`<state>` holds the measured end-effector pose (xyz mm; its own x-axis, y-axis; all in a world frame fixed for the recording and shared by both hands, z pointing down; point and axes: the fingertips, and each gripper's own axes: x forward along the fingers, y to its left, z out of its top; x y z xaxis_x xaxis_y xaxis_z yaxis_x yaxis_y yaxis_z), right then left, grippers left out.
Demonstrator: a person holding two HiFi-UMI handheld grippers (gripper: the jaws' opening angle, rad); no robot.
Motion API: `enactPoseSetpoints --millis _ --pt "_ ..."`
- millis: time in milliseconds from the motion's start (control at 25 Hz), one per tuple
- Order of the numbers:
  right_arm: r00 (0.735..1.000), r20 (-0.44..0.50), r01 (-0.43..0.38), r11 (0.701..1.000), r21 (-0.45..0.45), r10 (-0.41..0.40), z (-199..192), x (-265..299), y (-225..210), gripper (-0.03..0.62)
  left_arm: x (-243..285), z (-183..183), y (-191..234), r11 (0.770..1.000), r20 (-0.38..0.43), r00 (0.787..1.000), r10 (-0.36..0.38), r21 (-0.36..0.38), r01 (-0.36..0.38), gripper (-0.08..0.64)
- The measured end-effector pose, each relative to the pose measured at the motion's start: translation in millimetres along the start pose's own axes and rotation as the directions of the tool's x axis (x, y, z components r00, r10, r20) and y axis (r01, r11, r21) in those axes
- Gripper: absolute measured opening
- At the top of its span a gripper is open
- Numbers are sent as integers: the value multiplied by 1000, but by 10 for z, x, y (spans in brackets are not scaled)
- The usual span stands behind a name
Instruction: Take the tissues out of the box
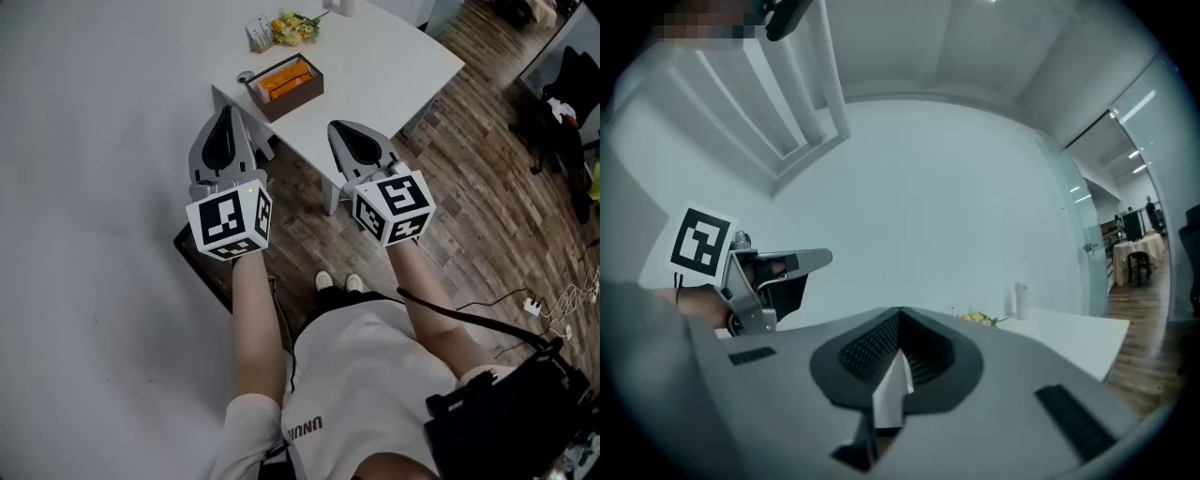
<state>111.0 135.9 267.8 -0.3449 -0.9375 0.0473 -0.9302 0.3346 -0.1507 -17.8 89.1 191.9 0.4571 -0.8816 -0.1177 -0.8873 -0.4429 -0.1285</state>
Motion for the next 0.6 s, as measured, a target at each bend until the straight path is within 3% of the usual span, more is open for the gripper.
enactPoseSetpoints --millis 600 --pt "999 38 5 1000 -12 -5 137 73 27 21 -47 4 111 999 -1 999 -36 -18 36 14"
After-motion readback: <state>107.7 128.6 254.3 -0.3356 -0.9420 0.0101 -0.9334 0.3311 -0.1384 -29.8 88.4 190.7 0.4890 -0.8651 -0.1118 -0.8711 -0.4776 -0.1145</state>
